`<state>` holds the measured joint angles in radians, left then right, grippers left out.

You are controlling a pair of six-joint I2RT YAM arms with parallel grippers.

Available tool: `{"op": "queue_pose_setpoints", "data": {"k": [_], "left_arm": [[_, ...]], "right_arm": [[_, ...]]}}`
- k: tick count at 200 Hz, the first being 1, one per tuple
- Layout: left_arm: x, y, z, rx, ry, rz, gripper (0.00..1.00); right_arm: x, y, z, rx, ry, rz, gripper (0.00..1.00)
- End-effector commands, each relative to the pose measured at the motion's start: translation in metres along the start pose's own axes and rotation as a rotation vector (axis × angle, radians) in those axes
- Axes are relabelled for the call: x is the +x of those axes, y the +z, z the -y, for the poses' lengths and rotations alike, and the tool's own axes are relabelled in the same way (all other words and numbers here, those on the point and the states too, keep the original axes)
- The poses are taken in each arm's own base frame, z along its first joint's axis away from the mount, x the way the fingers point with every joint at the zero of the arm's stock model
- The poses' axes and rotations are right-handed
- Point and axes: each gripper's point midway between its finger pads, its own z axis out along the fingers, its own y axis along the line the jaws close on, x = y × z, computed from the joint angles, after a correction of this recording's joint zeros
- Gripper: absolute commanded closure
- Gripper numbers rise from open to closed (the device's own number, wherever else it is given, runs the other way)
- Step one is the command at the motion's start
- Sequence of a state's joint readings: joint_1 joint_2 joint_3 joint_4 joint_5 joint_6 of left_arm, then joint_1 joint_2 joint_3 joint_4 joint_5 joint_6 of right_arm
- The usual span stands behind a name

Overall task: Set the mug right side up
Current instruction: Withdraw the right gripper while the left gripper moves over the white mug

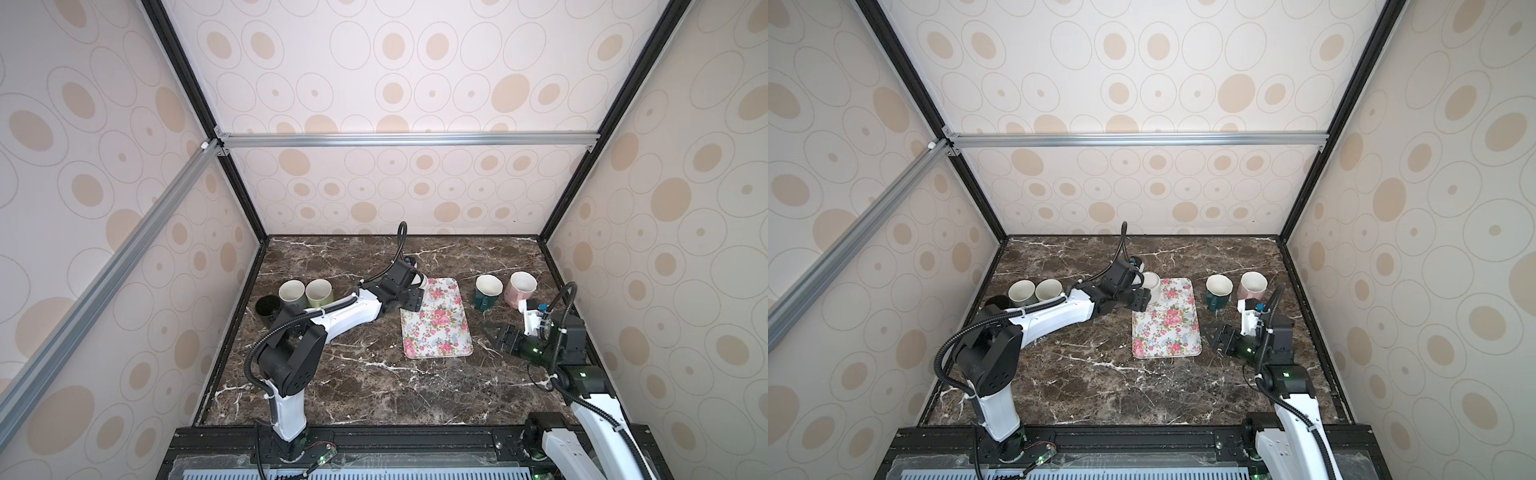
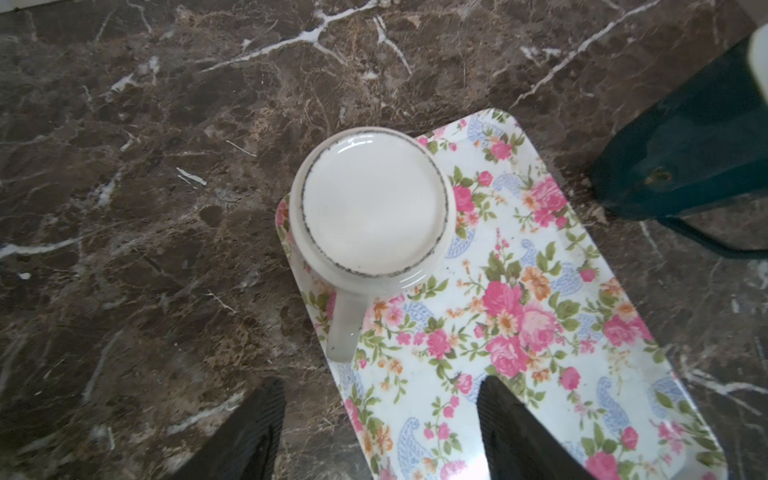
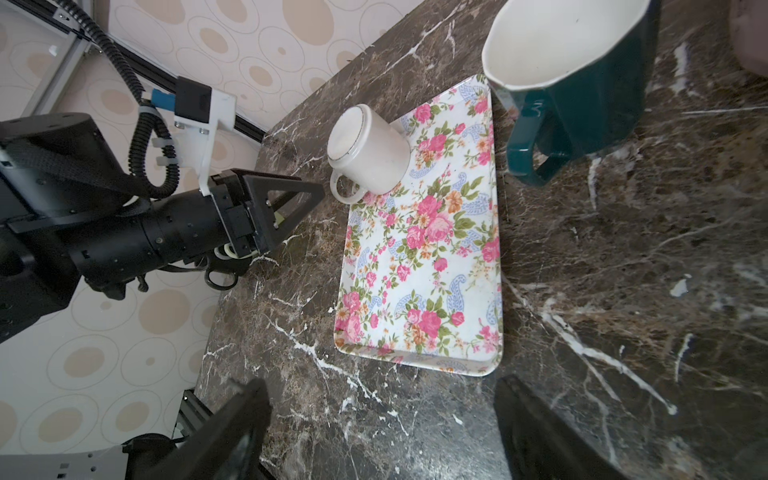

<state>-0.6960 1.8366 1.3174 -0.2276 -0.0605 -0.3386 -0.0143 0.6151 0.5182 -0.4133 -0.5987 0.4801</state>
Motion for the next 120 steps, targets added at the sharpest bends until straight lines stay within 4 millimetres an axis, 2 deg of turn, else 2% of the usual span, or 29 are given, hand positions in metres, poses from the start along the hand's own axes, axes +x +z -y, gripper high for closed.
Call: {"op": "queue_pose_setpoints", "data": {"k": [1, 46, 69, 120], "left_arm": [[0.003, 0.001, -0.014, -0.069, 0.057, -0.023, 0.27], [0.009, 0.015, -0.011, -0.063, 0.045, -0.053, 0.34], [0.011, 0.025, -0.01, -0.065, 0.044, -0.071, 0.41], [0.004, 0.035, -0.011, -0.089, 0.036, -0.067, 0.42]], "right_arm": [[0.01, -0.001, 0.001, -0.015, -0.022, -0.023, 0.13], [0.012, 0.001, -0.011, -0.1, -0.032, -0.027, 0.12], [0.016, 0.004, -0.009, -0.107, -0.017, -0.037, 0.1], [0.029, 0.008, 0.0, -0.106, 0.025, -0.059, 0.08]]}}
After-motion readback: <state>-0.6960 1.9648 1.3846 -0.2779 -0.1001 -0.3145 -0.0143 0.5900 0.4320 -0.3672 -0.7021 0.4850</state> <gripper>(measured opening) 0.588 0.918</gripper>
